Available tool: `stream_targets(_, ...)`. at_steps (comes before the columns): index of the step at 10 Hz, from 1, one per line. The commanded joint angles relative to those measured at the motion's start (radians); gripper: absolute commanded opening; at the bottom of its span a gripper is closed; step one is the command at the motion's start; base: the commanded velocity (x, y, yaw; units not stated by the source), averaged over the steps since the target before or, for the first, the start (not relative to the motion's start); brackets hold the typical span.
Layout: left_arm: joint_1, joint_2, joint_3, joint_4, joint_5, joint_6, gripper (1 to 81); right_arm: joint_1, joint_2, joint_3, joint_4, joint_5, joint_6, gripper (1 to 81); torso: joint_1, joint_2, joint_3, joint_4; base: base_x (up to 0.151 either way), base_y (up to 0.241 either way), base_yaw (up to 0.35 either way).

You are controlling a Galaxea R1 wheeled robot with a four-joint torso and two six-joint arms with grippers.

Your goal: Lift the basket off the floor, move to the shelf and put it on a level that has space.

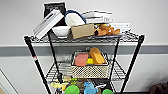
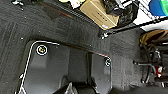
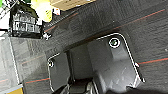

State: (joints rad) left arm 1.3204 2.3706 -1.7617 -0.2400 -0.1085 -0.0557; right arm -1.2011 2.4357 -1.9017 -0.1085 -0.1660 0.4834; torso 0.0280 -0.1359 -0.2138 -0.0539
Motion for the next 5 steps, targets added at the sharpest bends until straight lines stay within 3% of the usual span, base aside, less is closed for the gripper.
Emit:
stream_targets(1,-0.003,0.061,-0.086,0.059,0.046,0.004,81.1,-0.032,0.129,-0.184,-0.126,0.016,-0.003,81.1,0.0,0.0,0.0,0.0,0.0,0.0,0.0)
stream_targets(5,0.049,0.207,-0.281,0.068,0.046,0.005,81.1,-0.099,0.24,-0.347,-0.194,0.068,-0.002,81.1,-0.001,0.0,0.0,0.0,0.0,0.0,0.0)
